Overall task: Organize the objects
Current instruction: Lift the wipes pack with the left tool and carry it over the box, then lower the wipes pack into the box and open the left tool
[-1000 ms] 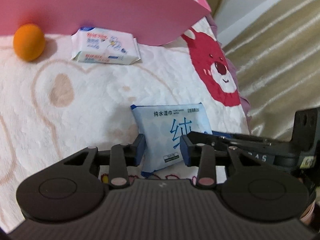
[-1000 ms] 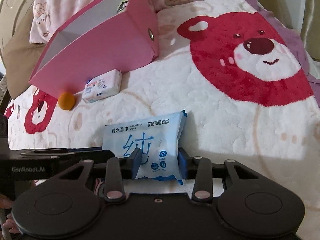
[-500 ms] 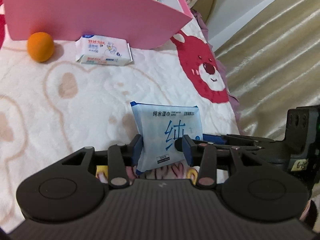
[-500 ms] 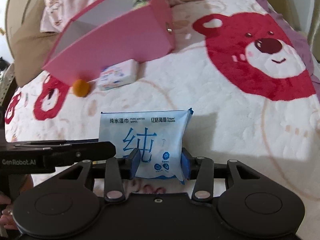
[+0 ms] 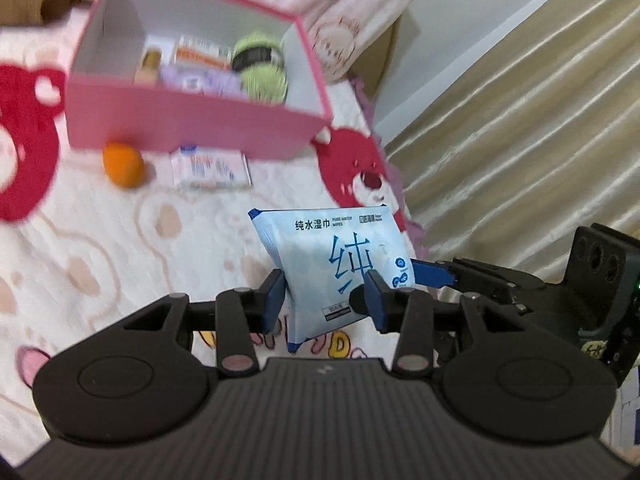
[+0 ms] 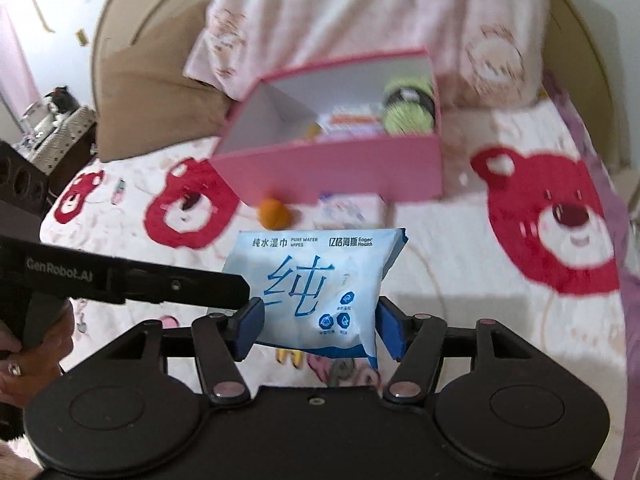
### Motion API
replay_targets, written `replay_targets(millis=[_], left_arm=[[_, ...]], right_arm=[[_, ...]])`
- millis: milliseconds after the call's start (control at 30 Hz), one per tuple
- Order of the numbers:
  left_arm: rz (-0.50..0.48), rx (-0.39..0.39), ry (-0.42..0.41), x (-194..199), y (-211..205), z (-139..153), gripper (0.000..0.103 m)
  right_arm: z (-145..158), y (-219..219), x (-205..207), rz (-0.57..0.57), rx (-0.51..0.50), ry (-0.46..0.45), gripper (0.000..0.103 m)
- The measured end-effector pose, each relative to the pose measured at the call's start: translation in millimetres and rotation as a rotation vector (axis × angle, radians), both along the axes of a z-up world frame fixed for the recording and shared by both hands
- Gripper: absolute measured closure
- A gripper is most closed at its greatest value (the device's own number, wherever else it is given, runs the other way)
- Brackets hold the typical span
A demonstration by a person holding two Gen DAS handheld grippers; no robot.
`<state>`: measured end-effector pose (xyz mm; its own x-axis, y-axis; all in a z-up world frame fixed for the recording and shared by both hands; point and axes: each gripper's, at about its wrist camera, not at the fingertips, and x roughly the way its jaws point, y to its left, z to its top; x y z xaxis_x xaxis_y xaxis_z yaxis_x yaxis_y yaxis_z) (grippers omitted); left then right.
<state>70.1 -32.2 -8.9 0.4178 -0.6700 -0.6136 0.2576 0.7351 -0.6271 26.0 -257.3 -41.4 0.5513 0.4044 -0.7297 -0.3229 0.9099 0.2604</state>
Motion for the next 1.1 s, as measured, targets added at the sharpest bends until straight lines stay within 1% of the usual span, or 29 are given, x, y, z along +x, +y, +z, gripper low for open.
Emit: replay_targets(millis=[133, 233, 300, 400, 467, 567, 667, 767, 800, 867, 900, 967, 1000, 1100], left_arm=[[0.007, 0.033, -0.068, 9, 14, 34, 0.062], [0.022, 0.053, -0.121, 22, 24, 57, 0.062], [0.039, 0.064, -0.153, 35, 30, 71, 0.062], [0.064, 0.098, -0.204, 60, 37, 91, 0.062], [0.080, 0.124, -0.234, 77, 39, 98, 0.062], [0.108, 0.166, -0.253, 107, 42, 101, 0.062], [0.151, 0.182, -0.219, 141, 47, 88, 0.062], [0.177, 0.203, -0.177, 178, 49, 65, 0.062], [0.185, 0.213, -0.168, 185, 49, 57, 0.062], [0.204, 0.218, -0.149, 204, 50, 39, 0.061], [0.218, 0.220, -0.139, 211, 50, 30, 0.061], [0.246, 0.205, -0.117, 226, 51, 10, 0.061], [0.261, 0.202, -0.105, 232, 50, 2, 0.061], [0.295, 0.179, -0.062, 249, 50, -22, 0.061]], right_arm=[[26, 16, 10, 0.023, -0.008, -0.066, 0.035], [47, 28, 25, 0.046, -0.020, -0.121, 0.034], [60, 34, 41, 0.059, -0.024, -0.161, 0.034], [74, 42, 69, 0.076, -0.031, -0.193, 0.034], [81, 48, 88, 0.085, -0.036, -0.216, 0.035], [85, 55, 119, 0.098, -0.042, -0.229, 0.036], [78, 60, 151, 0.108, -0.044, -0.218, 0.037], [62, 64, 178, 0.104, -0.050, -0.196, 0.039], [55, 66, 186, 0.104, -0.058, -0.188, 0.042], [39, 69, 204, 0.105, -0.068, -0.160, 0.044], [31, 71, 211, 0.100, -0.082, -0.157, 0.049], [15, 73, 226, 0.094, -0.094, -0.137, 0.050], [8, 73, 234, 0.081, -0.098, -0.125, 0.054], [-11, 72, 253, 0.045, -0.097, -0.086, 0.059]])
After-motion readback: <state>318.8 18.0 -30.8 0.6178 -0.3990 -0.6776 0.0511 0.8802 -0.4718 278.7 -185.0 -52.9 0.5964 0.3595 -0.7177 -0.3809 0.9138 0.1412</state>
